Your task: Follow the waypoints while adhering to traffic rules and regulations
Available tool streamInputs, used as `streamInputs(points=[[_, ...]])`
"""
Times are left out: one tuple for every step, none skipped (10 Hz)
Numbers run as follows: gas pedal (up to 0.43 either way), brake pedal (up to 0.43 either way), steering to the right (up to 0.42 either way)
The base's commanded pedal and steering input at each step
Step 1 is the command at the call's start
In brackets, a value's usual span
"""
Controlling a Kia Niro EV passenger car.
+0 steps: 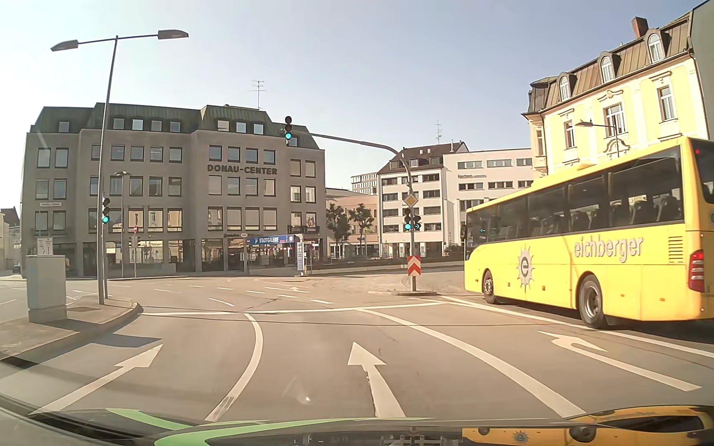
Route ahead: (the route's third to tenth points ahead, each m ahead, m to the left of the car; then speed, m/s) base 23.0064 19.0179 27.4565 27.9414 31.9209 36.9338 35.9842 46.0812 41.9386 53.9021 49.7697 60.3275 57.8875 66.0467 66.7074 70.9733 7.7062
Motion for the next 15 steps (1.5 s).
streamInputs(points=[[0.047,0.000,-0.050],[0.047,0.000,-0.053],[0.047,0.000,-0.060],[0.047,0.000,-0.066],[0.047,0.000,-0.074],[0.047,0.000,-0.084],[0.047,0.000,-0.092],[0.047,0.000,-0.099],[0.047,0.000,-0.105],[0.047,0.000,-0.115],[0.047,0.000,-0.130],[0.059,0.000,-0.141],[0.059,0.000,-0.155],[0.059,0.000,-0.165],[0.059,0.000,-0.173]])
